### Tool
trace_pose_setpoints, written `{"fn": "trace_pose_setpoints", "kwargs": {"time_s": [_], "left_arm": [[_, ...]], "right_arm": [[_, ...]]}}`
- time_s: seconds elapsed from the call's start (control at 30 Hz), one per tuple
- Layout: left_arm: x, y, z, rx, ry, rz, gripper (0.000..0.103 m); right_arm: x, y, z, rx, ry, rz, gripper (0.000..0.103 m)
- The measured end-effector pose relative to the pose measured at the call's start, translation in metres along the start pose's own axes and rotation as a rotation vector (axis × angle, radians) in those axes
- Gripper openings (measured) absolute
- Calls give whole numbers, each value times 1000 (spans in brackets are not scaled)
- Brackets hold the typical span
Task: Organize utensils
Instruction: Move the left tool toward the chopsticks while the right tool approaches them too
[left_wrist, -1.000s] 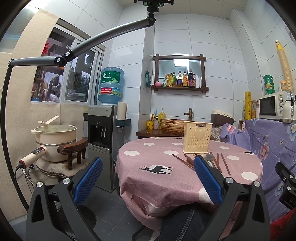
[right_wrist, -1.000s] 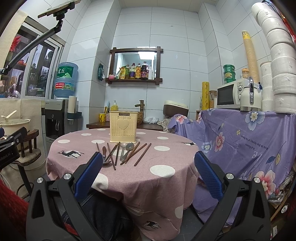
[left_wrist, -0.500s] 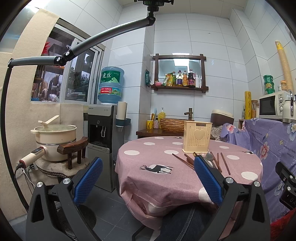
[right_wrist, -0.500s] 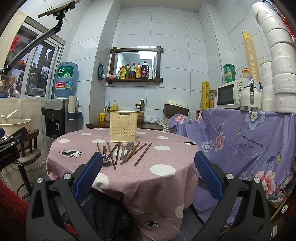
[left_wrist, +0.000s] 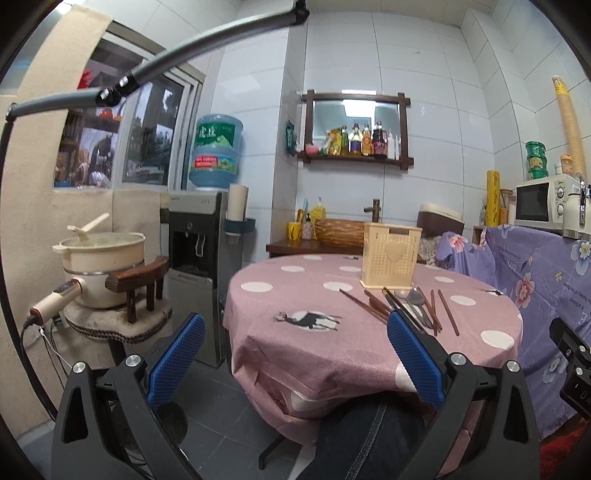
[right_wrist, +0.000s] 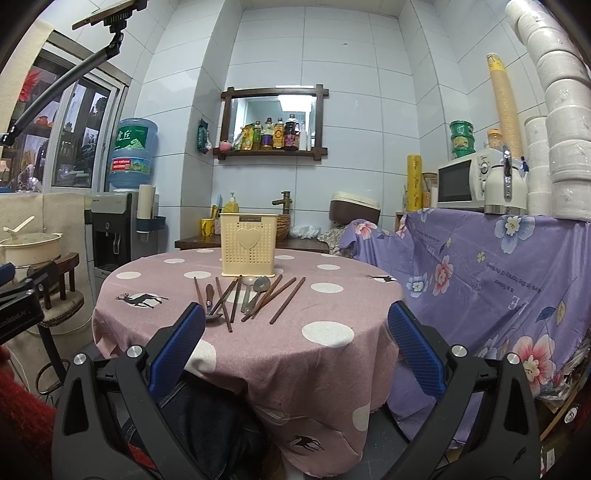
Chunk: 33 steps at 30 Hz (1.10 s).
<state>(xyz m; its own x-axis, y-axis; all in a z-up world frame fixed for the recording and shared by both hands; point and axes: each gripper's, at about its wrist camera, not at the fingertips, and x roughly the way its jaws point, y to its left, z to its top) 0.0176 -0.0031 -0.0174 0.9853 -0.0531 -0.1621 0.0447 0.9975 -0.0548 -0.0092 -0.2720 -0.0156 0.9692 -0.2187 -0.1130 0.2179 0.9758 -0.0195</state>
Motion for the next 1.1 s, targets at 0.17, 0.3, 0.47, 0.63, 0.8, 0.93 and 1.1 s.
{"fn": "trace_pose_setpoints", "kwargs": {"time_s": [0.17,0.3,0.47,0.63,0.8,0.93,1.1], "left_arm": [[24,-2,-1,13,72,-36,98],[52,-4,9,-4,132,-73,98],[107,-8,22,-5,299,-151,95],[158,-12,32,-14,415,-207,89],[203,-21,35,-29,516,-221,84],[238,-34,38,44,601,-202,79],[279,-36,46,30,675,-171,69]], "right_arm": [[28,-6,-1,4,101,103,98],[55,-14,0,36,181,112,98],[90,-19,4,-7,253,76,98],[133,-19,14,-83,320,40,98],[182,-20,22,-104,379,35,98],[234,-27,31,-38,471,50,97],[300,-29,43,34,578,67,86]]}}
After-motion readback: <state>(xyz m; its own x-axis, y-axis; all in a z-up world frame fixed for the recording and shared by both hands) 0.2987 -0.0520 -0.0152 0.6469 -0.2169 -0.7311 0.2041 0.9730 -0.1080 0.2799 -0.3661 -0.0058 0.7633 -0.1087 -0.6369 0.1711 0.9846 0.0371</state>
